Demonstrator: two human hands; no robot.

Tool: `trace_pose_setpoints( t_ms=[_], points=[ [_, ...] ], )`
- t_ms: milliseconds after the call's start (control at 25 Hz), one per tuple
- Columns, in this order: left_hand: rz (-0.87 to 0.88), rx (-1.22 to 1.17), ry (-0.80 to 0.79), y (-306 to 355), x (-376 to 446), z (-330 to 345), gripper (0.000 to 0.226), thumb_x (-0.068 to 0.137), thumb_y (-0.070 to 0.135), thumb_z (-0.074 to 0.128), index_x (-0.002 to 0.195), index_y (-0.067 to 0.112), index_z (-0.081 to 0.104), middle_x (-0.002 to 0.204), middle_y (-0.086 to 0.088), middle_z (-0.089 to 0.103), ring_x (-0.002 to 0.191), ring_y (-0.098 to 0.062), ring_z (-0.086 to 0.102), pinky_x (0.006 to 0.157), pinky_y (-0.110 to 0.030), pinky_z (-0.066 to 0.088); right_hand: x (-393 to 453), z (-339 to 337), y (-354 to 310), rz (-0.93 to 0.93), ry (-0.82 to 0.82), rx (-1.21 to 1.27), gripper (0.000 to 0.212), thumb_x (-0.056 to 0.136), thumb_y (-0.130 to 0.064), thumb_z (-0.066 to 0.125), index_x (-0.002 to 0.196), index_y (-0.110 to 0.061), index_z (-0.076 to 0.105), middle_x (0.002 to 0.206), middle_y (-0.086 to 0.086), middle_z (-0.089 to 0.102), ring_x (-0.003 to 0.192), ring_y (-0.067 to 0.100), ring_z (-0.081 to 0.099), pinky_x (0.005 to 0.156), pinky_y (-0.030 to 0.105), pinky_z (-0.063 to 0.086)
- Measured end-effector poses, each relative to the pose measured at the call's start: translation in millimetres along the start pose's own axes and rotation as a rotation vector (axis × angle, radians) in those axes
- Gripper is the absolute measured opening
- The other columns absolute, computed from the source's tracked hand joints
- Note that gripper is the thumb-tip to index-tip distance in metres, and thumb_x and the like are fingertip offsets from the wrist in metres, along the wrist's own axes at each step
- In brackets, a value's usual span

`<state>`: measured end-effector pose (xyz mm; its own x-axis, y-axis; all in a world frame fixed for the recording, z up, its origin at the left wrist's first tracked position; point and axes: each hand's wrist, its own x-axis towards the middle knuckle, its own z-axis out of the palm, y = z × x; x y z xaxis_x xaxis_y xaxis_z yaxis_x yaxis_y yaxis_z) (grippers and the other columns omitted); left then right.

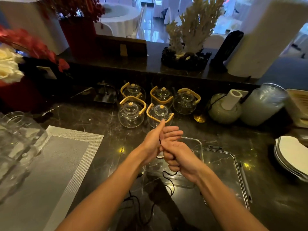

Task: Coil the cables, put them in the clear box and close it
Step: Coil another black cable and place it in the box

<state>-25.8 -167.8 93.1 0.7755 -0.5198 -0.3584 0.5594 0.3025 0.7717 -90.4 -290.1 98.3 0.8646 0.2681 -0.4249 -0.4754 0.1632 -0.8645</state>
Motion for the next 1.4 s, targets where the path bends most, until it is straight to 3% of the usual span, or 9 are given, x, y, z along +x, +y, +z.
trace_pose_setpoints(
  t_ms=[320,440,560,680,800,920,1000,1160,1400],
  points=[
    [-0.029,-0.307,-0.464,32,-32,28,0.083,0.103,0.059,0.022,0.137,-0.011,0.051,0.136,-0.032,0.057,0.129,-0.041,0.056,0.113,-0.048,0.042,-4,-14,39,0.108,-0.17,0.159,0.062,0.077,-0.065,0.075,0.059,-0.02,0.036,0.051,-0.002,0.025,0.052,0.017,0.023,0.063,0.028,0.04],
    [-0.16,-0.125,-0.554,24,-38,18,0.086,0.103,0.061,0.02,0.138,-0.013,0.047,0.127,-0.029,0.064,0.121,-0.037,0.063,0.109,-0.048,0.044,2,-35,17,0.133,-0.212,0.247,0.046,0.063,-0.049,0.092,0.063,-0.011,0.064,0.054,0.0,0.046,0.046,0.009,0.044,0.047,0.019,0.043],
    [-0.282,0.106,-0.511,13,-35,1,0.091,0.101,0.064,0.025,0.137,-0.017,0.047,0.13,-0.034,0.059,0.113,-0.034,0.068,0.104,-0.046,0.049,13,-50,-16,0.206,-0.157,0.102,0.044,0.084,-0.042,0.077,0.092,0.001,0.073,0.075,0.01,0.068,0.063,0.016,0.066,0.06,0.023,0.054],
    [-0.369,0.3,-0.364,9,-30,-11,0.093,0.099,0.067,0.024,0.134,-0.015,0.051,0.129,-0.038,0.059,0.113,-0.037,0.068,0.103,-0.047,0.051,15,-46,-42,0.285,-0.057,-0.16,0.037,0.098,-0.04,0.06,0.071,-0.014,0.057,0.056,-0.004,0.043,0.038,0.005,0.033,0.038,0.016,0.027],
    [-0.322,0.387,-0.229,12,-23,-11,0.078,0.099,0.067,0.025,0.122,0.002,0.062,0.12,-0.03,0.068,0.113,-0.042,0.067,0.1,-0.048,0.054,5,-27,-58,0.157,-0.011,-0.271,0.029,0.103,-0.025,0.051,0.082,-0.009,0.062,0.06,-0.001,0.043,0.042,0.008,0.033,0.04,0.02,0.031],
    [-0.212,0.306,-0.043,16,-20,0,0.065,0.101,0.062,0.03,0.08,0.016,0.071,0.071,-0.009,0.072,0.07,-0.024,0.073,0.066,-0.031,0.059,-7,-1,-56,-0.016,-0.004,-0.183,0.022,0.102,-0.012,0.048,0.096,-0.001,0.065,0.064,0.005,0.048,0.048,0.013,0.044,0.049,0.027,0.049],
    [-0.146,0.208,0.008,20,-13,6,0.058,0.102,0.06,0.03,0.112,0.019,0.069,0.07,-0.004,0.074,0.069,-0.023,0.071,0.064,-0.03,0.057,-16,13,-44,-0.095,0.001,-0.07,0.022,0.104,-0.012,0.046,0.103,0.001,0.064,0.067,0.007,0.054,0.051,0.015,0.051,0.058,0.034,0.056],
    [-0.009,-0.208,-0.105,35,-5,10,0.06,0.104,0.052,0.031,0.158,0.03,0.015,0.131,-0.025,0.064,0.11,-0.038,0.07,0.084,-0.04,0.062,-33,24,-4,0.025,-0.042,-0.05,0.035,0.105,-0.031,0.052,0.083,-0.007,0.064,0.058,0.007,0.048,0.046,0.016,0.046,0.053,0.03,0.051],
    [0.002,-0.413,-0.309,54,-14,15,0.063,0.103,0.052,0.034,0.159,0.026,0.021,0.106,-0.02,0.075,0.043,-0.008,0.063,0.034,-0.015,0.047,-23,-24,52,0.161,-0.263,0.633,0.035,0.094,-0.026,0.072,0.073,-0.016,0.046,0.058,-0.005,0.025,0.044,0.006,0.022,0.034,0.016,0.028]
  ],
)
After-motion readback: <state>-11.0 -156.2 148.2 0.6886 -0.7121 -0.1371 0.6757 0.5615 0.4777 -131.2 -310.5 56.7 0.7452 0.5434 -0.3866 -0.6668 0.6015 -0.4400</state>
